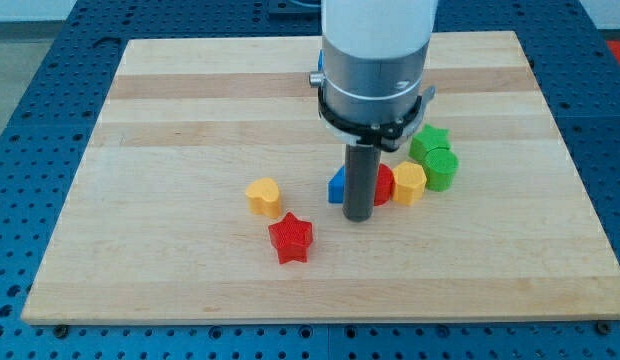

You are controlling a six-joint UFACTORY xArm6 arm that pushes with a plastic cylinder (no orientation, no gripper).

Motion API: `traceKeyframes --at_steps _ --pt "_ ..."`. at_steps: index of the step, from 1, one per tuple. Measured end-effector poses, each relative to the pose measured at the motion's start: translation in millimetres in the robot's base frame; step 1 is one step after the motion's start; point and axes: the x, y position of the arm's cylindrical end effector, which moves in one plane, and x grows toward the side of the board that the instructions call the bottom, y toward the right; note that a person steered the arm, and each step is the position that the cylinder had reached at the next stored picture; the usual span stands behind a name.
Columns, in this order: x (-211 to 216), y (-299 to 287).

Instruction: Separate triangle from the group of blocks

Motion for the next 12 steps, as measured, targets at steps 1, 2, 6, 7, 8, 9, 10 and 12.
traceKeyframes --at_steps 1,2,6,7,8,9,10,12 --pt "-18 -27" --pt "-28 -46" --pt "-60 -42" --pt "-86 -51" --pt "-88 -46" --pt "-95 -47" --pt "-128 -47" --pt "-141 -43"
